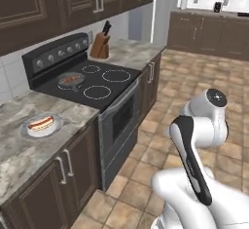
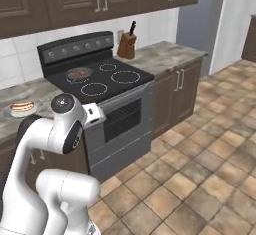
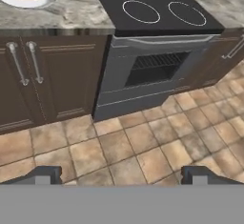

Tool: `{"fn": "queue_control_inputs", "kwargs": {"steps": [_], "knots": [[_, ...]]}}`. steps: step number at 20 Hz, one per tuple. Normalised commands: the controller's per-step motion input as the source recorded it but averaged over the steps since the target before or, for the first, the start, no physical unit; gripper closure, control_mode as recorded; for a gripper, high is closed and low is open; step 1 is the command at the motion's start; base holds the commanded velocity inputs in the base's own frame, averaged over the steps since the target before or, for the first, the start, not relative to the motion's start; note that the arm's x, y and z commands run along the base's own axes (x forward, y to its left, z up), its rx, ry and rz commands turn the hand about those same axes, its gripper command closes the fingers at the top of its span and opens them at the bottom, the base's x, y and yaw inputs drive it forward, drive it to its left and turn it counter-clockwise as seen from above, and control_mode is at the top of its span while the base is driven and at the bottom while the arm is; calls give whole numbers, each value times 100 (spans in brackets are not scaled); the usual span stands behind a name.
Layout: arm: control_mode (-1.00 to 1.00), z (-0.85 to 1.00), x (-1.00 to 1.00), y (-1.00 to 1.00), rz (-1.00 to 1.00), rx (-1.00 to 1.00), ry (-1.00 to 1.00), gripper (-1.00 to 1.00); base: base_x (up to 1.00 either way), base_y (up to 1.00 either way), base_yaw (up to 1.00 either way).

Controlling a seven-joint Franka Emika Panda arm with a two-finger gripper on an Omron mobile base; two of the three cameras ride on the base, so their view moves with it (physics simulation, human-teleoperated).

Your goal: Place the cold items (potato and kiwi) from the fridge in one tupperware on the dining counter. Place the warm items (kebab skewer and hot dog) in the stove area in another tupperware.

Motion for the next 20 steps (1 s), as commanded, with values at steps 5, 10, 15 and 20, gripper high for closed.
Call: {"fn": "queue_control_inputs", "kwargs": {"steps": [5, 10, 15, 20], "knots": [[100, 0, 0, 0, 0, 0, 0, -100, 67, 12, 53], [100, 0, 0, 0, 0, 0, 0, -100, 74, 17, 52], [100, 0, 0, 0, 0, 0, 0, -100, 59, 3, 49], [100, 0, 0, 0, 0, 0, 0, -100, 37, 0, 43]]}}
